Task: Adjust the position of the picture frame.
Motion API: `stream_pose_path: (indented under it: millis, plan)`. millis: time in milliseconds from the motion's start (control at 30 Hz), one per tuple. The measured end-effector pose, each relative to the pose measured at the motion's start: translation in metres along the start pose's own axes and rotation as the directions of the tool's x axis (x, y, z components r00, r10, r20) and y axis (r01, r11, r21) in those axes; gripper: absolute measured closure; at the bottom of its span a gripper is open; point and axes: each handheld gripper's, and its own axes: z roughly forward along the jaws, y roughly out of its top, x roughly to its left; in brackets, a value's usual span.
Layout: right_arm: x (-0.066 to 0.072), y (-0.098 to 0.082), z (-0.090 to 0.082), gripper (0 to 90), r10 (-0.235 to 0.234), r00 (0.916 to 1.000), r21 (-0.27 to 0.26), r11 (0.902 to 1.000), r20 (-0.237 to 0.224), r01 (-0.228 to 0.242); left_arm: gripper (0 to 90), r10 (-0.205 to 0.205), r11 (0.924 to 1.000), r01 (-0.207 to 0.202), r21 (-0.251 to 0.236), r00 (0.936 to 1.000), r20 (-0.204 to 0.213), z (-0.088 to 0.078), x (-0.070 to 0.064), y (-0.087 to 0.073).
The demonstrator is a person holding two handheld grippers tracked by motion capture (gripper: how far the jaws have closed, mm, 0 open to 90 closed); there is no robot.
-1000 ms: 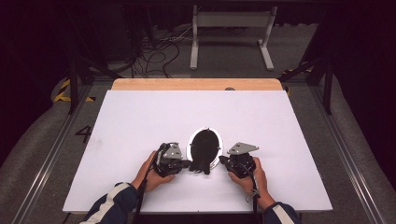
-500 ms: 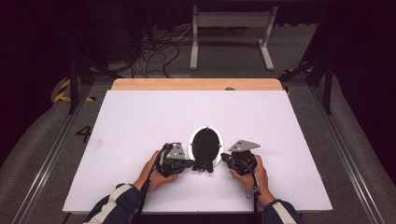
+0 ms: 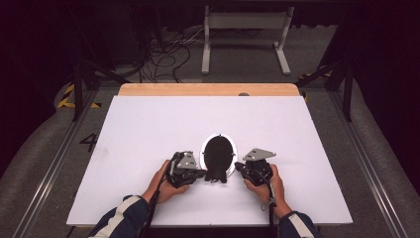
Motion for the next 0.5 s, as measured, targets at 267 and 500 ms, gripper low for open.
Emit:
stream_pose_path:
  millis: [267,500]
  plan:
    - [-0.0029,-0.0001,-0.0003,90.0,0.000,1.0000,0.000,1.0000,0.005,0.000,89.9,0.016,0.9999,-0.016,0.000,0.9999,-0.002,0.0025,-0.0002,0.0027]
    - [-0.0028,-0.0003,-0.0005,90.0,-0.014,0.9999,-0.001,0.9999,0.004,0.014,87.7,0.002,1.0000,-0.002,-0.006,1.0000,-0.007,0.0004,-0.0001,0.0020]
